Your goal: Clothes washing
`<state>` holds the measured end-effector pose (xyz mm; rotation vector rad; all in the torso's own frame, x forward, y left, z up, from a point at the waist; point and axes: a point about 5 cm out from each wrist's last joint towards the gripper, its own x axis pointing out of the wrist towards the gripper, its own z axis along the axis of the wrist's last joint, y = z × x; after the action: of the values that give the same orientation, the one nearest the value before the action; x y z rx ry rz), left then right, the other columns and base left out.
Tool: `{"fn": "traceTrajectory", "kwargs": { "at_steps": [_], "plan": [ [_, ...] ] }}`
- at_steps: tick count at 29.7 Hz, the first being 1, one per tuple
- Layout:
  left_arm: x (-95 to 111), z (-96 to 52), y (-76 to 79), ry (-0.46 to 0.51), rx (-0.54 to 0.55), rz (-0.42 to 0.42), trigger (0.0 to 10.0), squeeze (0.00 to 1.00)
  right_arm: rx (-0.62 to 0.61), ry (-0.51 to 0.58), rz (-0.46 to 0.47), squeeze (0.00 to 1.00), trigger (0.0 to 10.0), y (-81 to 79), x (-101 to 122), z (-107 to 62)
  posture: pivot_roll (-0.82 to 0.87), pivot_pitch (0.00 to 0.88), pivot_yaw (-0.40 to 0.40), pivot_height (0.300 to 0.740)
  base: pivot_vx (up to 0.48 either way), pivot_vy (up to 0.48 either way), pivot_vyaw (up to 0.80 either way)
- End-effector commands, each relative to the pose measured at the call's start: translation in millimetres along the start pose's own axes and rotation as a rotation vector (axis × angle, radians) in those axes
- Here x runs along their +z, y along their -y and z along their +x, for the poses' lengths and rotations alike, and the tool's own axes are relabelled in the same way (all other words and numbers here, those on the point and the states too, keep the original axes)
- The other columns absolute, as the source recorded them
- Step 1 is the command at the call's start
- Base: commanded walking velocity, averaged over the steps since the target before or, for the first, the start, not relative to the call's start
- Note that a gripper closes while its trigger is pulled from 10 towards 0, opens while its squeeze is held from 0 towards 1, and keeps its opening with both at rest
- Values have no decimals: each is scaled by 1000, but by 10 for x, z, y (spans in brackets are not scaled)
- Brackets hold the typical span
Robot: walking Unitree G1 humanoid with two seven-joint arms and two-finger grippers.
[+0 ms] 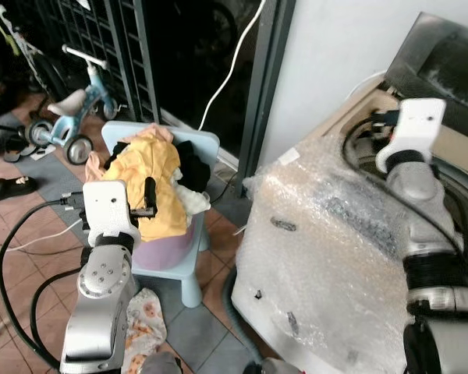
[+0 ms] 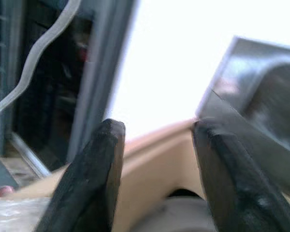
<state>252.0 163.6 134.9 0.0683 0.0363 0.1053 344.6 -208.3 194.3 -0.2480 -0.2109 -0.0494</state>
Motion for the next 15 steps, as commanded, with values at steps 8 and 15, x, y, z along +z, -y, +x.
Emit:
{"fn": "traceTrajectory", "kwargs": {
  "at_steps": [8, 15],
  "plan": [
    [-71, -8, 103, -21, -61, -11, 10000, 0, 102, 39, 13, 1000, 10000, -339, 44, -284, 13, 0, -21, 740, 0, -155, -92],
    [-82, 10, 120, -21, -73, -11, 10000, 0, 105, 20, 7, 1000, 10000, -396, 7, -359, 9, 0, -17, 740, 0, -311, -741]
  ]
}}
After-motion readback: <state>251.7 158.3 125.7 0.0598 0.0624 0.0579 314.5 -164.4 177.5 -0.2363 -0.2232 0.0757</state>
